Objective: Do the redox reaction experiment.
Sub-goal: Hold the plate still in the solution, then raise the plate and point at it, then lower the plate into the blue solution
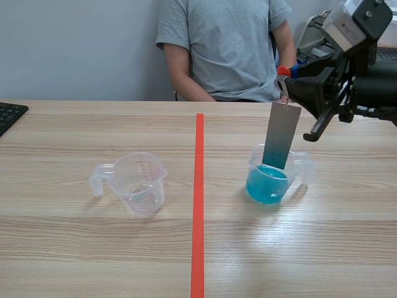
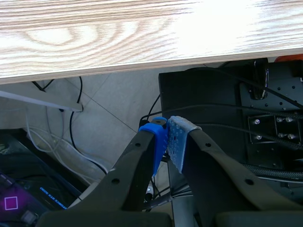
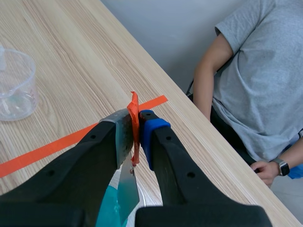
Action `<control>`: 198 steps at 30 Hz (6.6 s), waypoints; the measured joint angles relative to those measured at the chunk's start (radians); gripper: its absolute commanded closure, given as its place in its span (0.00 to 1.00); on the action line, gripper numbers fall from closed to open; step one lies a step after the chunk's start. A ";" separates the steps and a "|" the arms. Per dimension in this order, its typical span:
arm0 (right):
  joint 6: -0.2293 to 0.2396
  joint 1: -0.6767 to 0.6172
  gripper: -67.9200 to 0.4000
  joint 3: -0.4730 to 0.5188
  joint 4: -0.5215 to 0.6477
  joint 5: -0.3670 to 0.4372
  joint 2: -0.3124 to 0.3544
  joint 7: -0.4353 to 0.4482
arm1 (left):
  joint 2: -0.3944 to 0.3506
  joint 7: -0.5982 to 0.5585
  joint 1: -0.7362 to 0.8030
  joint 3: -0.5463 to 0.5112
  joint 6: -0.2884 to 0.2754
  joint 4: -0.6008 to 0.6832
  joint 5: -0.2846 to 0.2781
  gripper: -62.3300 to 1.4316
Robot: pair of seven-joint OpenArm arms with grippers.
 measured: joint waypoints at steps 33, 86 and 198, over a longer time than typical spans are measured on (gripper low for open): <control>0.000 -0.024 0.98 0.174 0.316 0.468 0.071 -0.391 | 0.000 -0.004 0.000 0.000 0.000 0.000 0.000 0.92; 0.000 -0.025 0.98 0.174 0.316 0.468 0.071 -0.392 | -0.628 0.006 -0.890 0.577 -0.294 0.216 -0.101 0.92; 0.000 -0.025 0.98 0.174 0.316 0.469 0.071 -0.392 | -0.551 -0.018 -1.106 0.702 -0.133 -0.058 -0.157 0.92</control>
